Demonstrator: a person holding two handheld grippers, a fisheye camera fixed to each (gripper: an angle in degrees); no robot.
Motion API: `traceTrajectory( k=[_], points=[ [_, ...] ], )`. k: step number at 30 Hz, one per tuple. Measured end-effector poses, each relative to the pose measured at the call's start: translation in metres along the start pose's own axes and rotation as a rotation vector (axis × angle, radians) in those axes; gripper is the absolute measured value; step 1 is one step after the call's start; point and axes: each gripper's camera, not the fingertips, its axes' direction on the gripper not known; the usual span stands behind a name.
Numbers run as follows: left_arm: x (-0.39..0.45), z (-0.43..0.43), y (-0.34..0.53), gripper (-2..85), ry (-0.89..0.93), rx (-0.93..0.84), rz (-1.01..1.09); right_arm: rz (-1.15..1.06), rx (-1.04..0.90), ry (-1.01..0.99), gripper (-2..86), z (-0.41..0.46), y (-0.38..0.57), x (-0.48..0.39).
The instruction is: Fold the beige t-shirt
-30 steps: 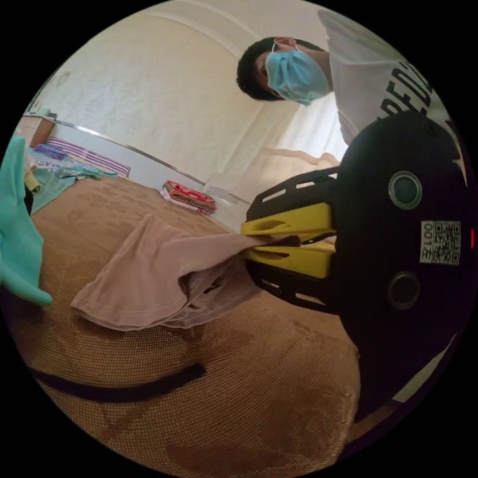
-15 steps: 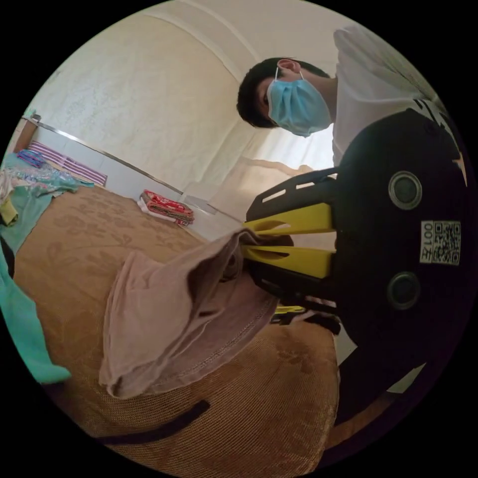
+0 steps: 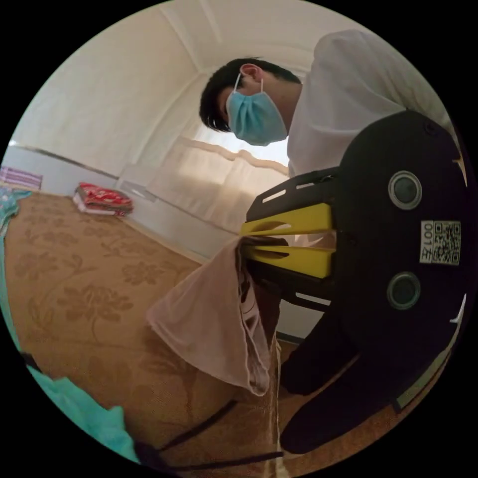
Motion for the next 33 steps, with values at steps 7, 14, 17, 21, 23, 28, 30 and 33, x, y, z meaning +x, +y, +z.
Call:
traceTrajectory(
  k=[7,14,17,21,23,28,30,33],
  points=[
    [0.114,0.083,-0.012,-1.5,0.012,-0.35,0.135,-0.311,0.183,0.284,0.4,-0.098,0.148,-0.095],
    [0.253,0.285,-0.023,-1.5,-0.017,-0.76,0.32,-0.576,0.501,0.607,0.0,-0.175,0.278,-0.17],
    [0.315,0.409,-0.031,-1.4,-0.058,-0.915,0.42,-0.691,0.709,0.775,-0.1,-0.201,0.298,-0.2],
    [0.415,0.603,-0.03,-1.3,-0.102,-1.135,0.64,-0.853,0.986,1.031,-0.2,-0.237,0.294,-0.243],
    [0.456,0.674,-0.021,-1.2,-0.137,-1.198,0.755,-0.889,1.08,1.088,-0.2,-0.255,0.29,-0.259],
    [0.489,0.81,-0.003,-1.2,-0.283,-1.37,0.839,-0.814,1.132,1.171,0.2,-0.301,0.273,-0.253],
    [0.471,0.856,-0.007,-1.2,-0.339,-1.422,0.791,-0.773,1.115,1.206,0.4,-0.308,0.265,-0.233],
    [0.443,0.898,-0.013,-1.3,-0.506,-1.457,0.715,-0.655,1.015,1.307,0.5,-0.308,0.249,-0.194]
  ],
)
